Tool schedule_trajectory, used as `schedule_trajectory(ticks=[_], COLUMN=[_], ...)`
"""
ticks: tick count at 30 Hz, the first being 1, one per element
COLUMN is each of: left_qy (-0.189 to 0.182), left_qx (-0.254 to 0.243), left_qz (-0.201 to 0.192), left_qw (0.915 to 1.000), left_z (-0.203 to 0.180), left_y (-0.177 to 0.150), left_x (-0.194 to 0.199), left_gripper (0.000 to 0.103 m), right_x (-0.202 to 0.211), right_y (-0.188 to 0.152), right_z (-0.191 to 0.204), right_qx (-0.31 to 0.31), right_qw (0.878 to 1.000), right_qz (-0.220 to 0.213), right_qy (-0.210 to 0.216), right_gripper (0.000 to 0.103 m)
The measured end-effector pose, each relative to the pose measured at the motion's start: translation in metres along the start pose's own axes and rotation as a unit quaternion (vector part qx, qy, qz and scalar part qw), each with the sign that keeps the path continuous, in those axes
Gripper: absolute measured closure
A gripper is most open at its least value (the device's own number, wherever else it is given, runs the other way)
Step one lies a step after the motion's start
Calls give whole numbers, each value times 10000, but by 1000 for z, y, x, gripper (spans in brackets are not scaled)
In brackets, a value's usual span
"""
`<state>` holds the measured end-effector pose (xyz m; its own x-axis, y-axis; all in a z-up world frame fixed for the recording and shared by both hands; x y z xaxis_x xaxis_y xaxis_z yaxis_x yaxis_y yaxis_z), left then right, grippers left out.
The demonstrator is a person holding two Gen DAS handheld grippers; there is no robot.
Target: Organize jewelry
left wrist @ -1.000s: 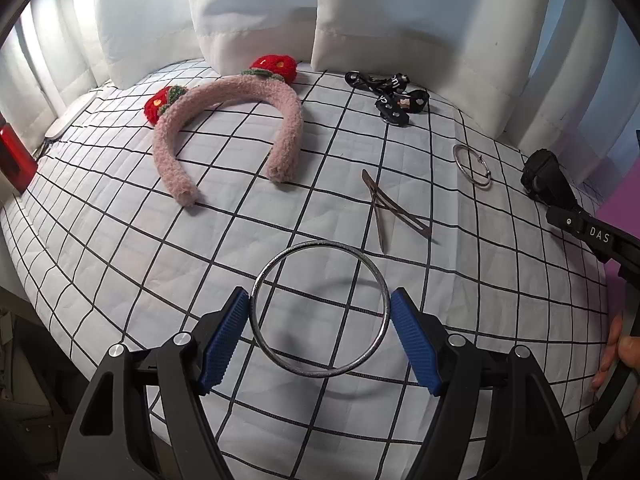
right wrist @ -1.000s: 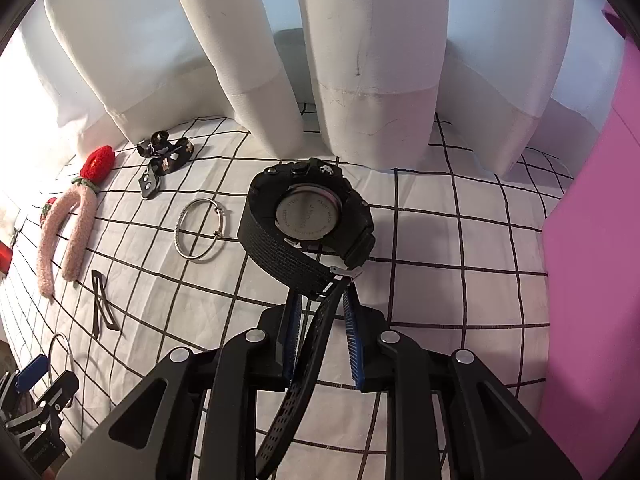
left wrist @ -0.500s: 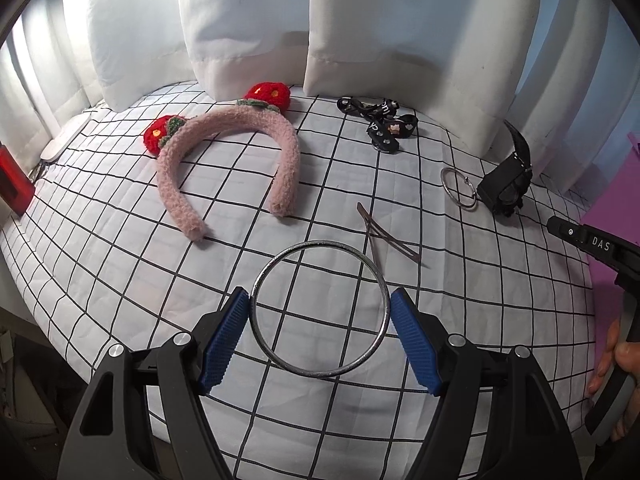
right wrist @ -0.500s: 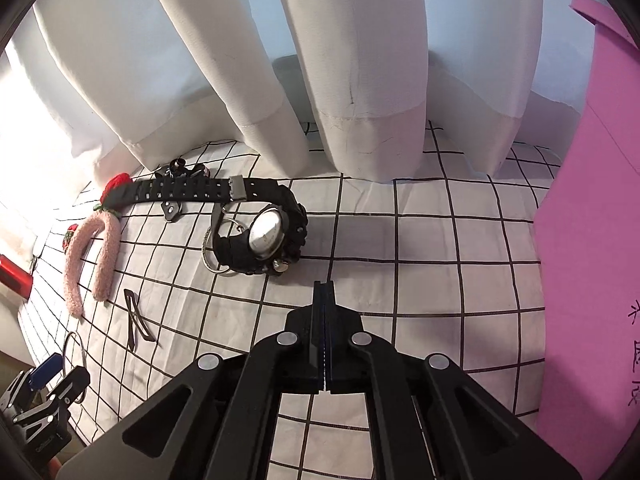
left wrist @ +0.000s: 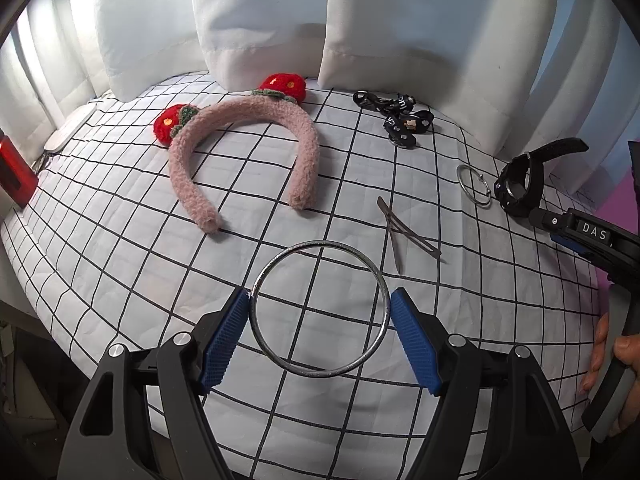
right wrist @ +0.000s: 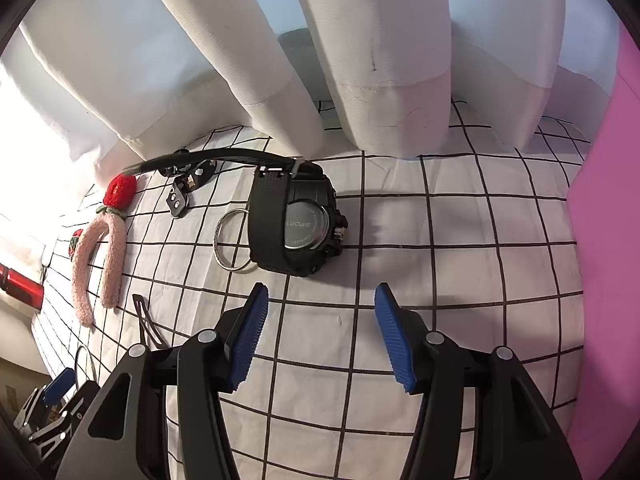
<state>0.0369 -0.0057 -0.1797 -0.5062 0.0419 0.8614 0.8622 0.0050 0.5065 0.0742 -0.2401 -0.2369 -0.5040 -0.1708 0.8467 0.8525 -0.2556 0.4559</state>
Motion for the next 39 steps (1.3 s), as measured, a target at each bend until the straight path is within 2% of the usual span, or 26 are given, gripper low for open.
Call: schedule_trajectory(ticks=[3, 8, 15, 21, 23, 25, 33, 39], left_qy=[54, 137, 189, 200, 203, 206, 181, 126], left_qx=[51, 162, 236, 275, 272, 277, 266, 189], left_qz=[-5, 0, 11, 64, 59, 46, 16, -56], left_qw=[10000, 9998, 9995, 9994, 9994, 9994, 9995, 9997], left_z=[6, 18, 27, 32, 32, 34, 37, 32], left_y=[0, 1, 2, 1, 2, 2, 6, 10], left_x=[1, 1, 1, -2, -2, -2, 0, 4], left_gripper=[33, 33, 33, 33, 33, 33, 33, 33], right_x=[-3, -16, -42, -50, -50, -48, -41, -17], right_y=[5, 15, 24, 29, 28, 27, 18, 5], right_z=[8, 18, 19, 26, 25, 25, 21, 15], right_qx=[-42, 14, -15, 300, 332, 314, 278, 293], right_qw=[9999, 9995, 9976, 9943, 9943, 9949, 9960, 9961], right_qz=[-39, -98, 95, -24, -70, -101, -176, -273], right_qy=[90, -287, -688, -1023, -1015, -949, -836, -785], right_gripper=[44, 43, 43, 42, 43, 48, 48, 48])
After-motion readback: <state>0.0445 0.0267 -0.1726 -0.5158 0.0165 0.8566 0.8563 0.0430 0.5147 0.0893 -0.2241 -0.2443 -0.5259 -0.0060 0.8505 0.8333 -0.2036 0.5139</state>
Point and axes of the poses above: each gripper's, at about its wrist camera, not at the fingertips, and x roughly against the way its jaws point, z to its left, y to its top, the point moved 3 cm from there along -x, roughly the way its jaws point, and after that the axes turned 1 degree about -z, right-handed, at the moved point
